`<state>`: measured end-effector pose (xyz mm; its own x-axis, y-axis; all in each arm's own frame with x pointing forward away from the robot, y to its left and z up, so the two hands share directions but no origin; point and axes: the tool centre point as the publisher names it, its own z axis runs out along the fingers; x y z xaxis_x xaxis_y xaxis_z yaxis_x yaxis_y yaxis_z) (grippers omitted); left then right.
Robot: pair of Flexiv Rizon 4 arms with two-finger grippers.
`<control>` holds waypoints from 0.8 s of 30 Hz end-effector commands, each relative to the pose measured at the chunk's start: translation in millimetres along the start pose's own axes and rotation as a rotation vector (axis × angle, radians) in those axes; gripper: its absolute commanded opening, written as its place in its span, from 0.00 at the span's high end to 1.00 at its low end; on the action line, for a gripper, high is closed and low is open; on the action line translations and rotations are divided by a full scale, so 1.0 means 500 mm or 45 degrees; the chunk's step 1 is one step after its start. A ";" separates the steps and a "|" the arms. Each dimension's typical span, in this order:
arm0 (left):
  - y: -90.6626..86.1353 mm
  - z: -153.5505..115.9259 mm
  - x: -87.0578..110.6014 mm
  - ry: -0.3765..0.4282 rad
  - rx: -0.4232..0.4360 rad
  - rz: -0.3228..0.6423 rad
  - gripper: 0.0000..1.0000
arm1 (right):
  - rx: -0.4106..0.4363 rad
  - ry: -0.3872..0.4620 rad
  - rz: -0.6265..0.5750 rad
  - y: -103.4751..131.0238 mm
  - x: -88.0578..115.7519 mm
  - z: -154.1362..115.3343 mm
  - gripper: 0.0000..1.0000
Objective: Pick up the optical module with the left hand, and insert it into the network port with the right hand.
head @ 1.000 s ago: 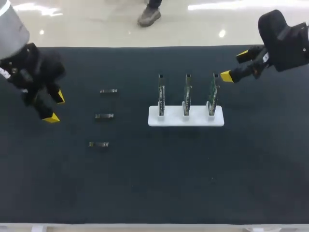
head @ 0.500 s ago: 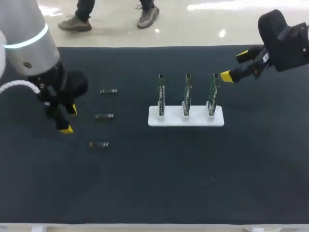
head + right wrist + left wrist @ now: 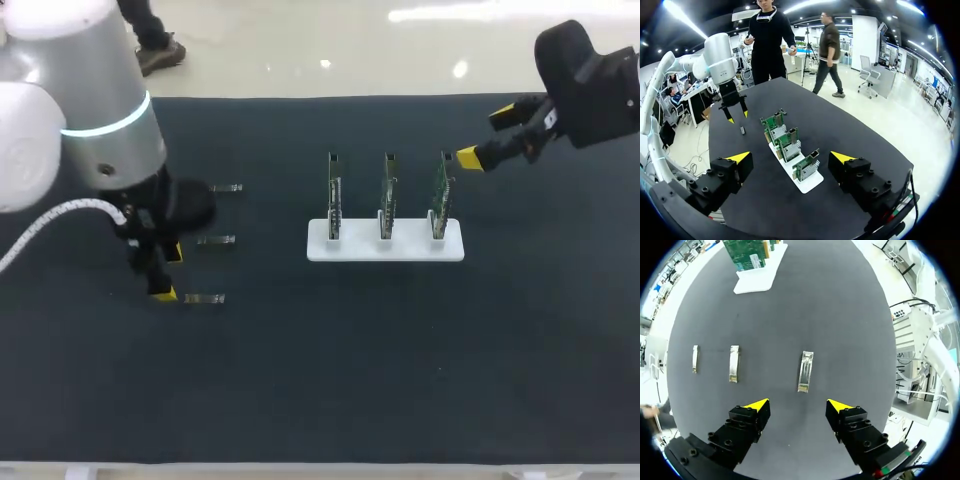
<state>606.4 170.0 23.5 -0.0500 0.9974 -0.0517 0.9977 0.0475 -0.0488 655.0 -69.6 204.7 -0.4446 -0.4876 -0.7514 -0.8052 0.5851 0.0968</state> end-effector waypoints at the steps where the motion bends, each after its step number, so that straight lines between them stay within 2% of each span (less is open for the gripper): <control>1: -0.005 0.017 -0.009 0.002 -0.016 0.021 0.00 | -0.001 -0.002 0.000 0.000 0.001 0.000 0.00; 22: 0.005 0.058 -0.031 -0.003 -0.026 0.029 0.00 | -0.001 -0.002 0.000 0.000 0.001 0.000 0.00; 24: 0.004 0.061 -0.033 -0.005 -0.027 0.032 0.03 | -0.001 -0.002 0.000 0.000 0.001 0.000 0.00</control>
<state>606.7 152.8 -3.4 -0.0278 0.9981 -0.0555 0.9993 0.0263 -0.0272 655.0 -69.6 204.7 -0.4446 -0.4875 -0.7514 -0.8052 0.5851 0.0968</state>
